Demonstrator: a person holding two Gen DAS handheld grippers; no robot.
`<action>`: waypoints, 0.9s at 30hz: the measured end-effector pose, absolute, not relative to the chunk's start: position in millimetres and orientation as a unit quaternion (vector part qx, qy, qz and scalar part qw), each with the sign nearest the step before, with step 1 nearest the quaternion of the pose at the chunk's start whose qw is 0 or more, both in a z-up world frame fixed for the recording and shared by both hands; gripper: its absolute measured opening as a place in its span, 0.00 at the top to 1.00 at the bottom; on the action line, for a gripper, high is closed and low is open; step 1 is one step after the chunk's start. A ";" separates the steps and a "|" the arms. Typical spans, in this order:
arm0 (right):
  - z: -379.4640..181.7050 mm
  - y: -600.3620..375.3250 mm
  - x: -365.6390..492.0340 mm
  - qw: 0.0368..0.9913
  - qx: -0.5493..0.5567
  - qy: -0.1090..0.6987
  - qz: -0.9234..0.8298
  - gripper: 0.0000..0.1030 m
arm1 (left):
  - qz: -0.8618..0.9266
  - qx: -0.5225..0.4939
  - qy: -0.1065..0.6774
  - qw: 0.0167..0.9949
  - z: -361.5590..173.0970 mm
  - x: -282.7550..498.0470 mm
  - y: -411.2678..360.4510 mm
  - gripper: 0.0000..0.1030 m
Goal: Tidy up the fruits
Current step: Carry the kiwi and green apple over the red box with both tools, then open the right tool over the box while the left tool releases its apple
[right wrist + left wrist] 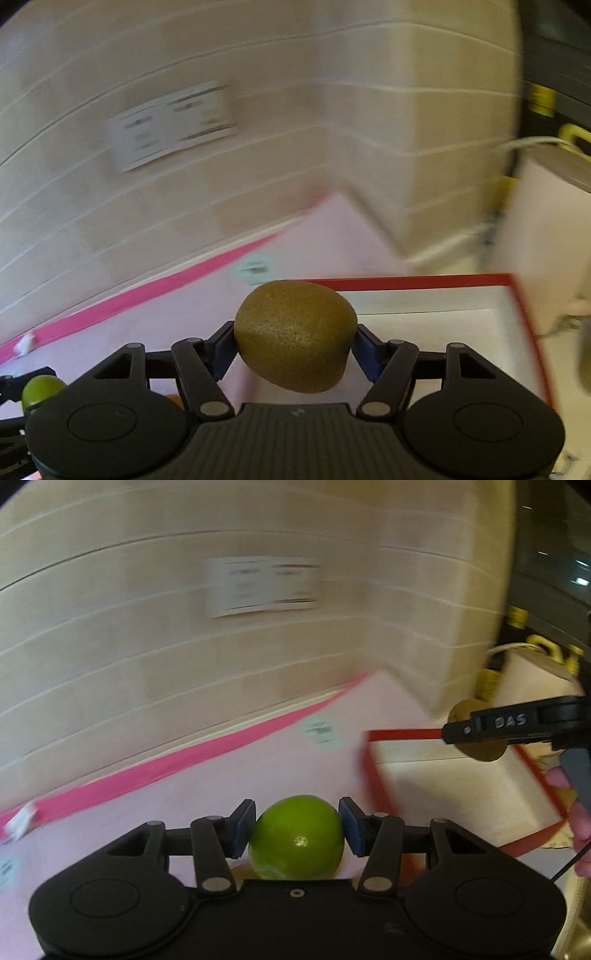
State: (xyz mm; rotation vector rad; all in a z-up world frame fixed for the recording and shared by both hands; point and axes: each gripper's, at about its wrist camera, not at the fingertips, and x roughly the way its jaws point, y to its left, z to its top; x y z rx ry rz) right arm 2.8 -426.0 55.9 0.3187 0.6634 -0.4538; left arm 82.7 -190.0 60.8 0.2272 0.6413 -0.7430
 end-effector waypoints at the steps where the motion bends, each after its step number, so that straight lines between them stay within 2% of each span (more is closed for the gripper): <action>1: 53.8 -441.3 -2.9 0.904 0.158 0.322 -0.234 0.34 | -0.372 0.113 0.305 0.870 60.5 81.3 -208.2 0.42; 7: 25.4 -515.4 -12.0 0.880 0.179 0.338 -0.281 0.34 | -0.428 0.126 0.314 0.838 44.2 81.6 -293.7 0.42; 14: -30.0 -562.3 6.1 0.852 0.226 0.378 -0.282 0.34 | -0.465 0.189 0.344 0.794 -0.8 83.6 -369.1 0.42; 15: -36.5 -563.8 9.8 0.850 0.228 0.382 -0.281 0.34 | -0.466 0.188 0.341 0.795 -7.7 84.2 -376.7 0.44; 18: -48.5 -566.2 15.3 0.846 0.226 0.393 -0.279 0.34 | -0.472 0.202 0.347 0.785 -19.2 85.1 -385.3 0.70; 27: -66.4 -568.5 22.2 0.836 0.223 0.412 -0.284 0.34 | -0.488 0.206 0.352 0.772 -26.1 87.5 -387.1 0.69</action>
